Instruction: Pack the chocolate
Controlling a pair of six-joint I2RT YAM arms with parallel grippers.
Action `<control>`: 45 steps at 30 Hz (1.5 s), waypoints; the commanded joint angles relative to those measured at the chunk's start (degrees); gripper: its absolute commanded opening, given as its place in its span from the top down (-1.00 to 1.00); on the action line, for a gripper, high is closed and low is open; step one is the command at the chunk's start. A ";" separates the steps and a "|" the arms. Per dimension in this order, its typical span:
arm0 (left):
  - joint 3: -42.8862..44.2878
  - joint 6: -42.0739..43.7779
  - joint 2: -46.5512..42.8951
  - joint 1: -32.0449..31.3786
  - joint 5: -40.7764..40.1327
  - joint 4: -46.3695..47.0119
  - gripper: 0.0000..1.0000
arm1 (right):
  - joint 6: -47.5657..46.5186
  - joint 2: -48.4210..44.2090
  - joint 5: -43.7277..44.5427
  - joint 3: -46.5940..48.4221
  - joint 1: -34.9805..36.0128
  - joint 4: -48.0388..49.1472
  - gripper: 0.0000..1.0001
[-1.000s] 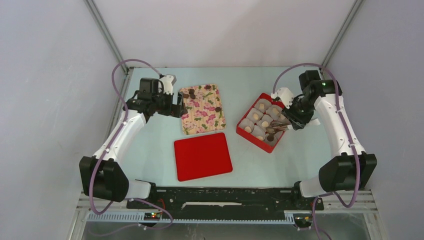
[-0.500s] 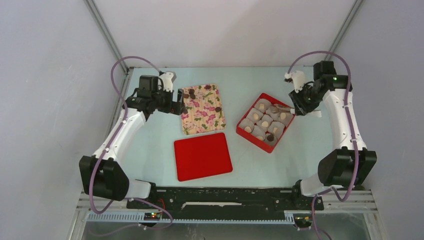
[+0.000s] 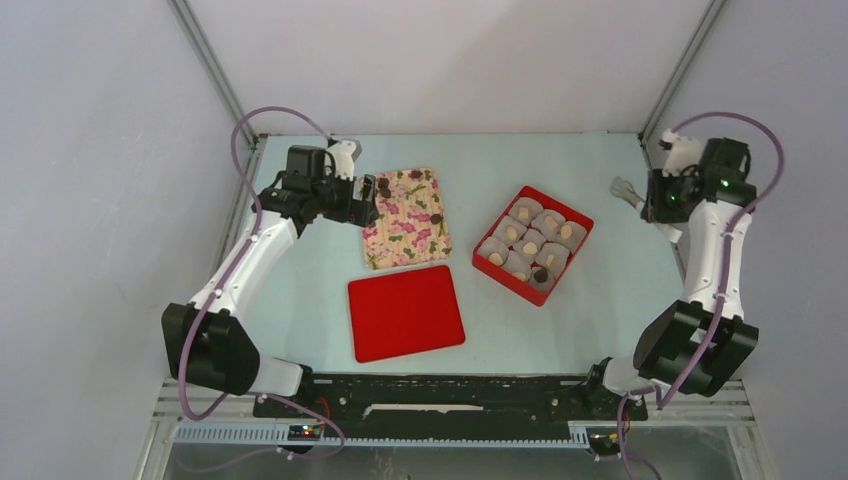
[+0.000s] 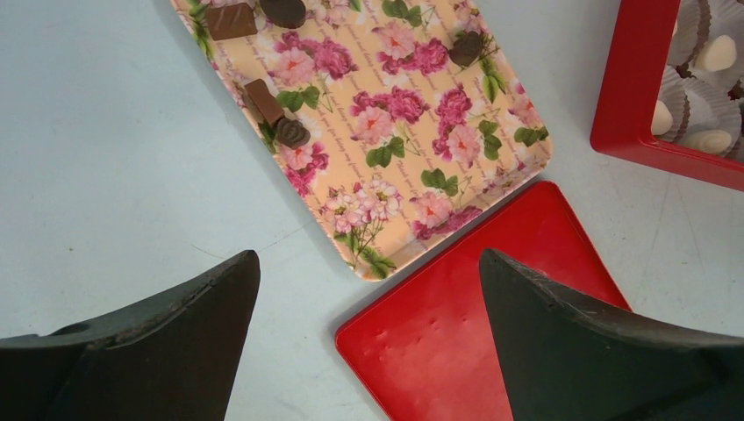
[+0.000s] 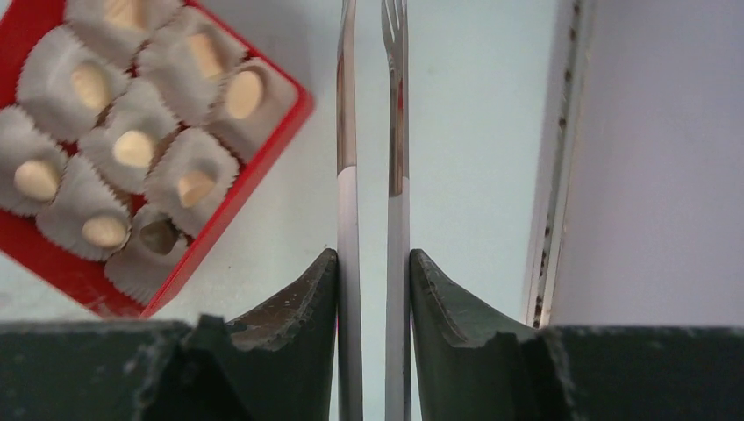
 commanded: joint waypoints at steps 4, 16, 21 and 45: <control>3.54 -1.10 0.56 -1.28 0.05 -0.34 -0.97 | 9.81 -4.26 -0.23 -9.72 -8.84 9.75 0.29; 2.09 -1.12 -0.42 -1.91 -0.44 -1.19 -0.97 | 12.68 -2.35 -1.43 -16.87 -10.61 17.02 0.25; 1.39 -1.10 -1.03 -2.06 -1.09 -1.10 -0.97 | 12.01 -0.65 -0.30 -19.24 -10.03 18.79 0.22; -0.45 -10.54 2.10 -1.43 -9.10 0.80 -0.92 | 6.89 -6.69 -4.22 -25.06 -10.05 20.90 -0.27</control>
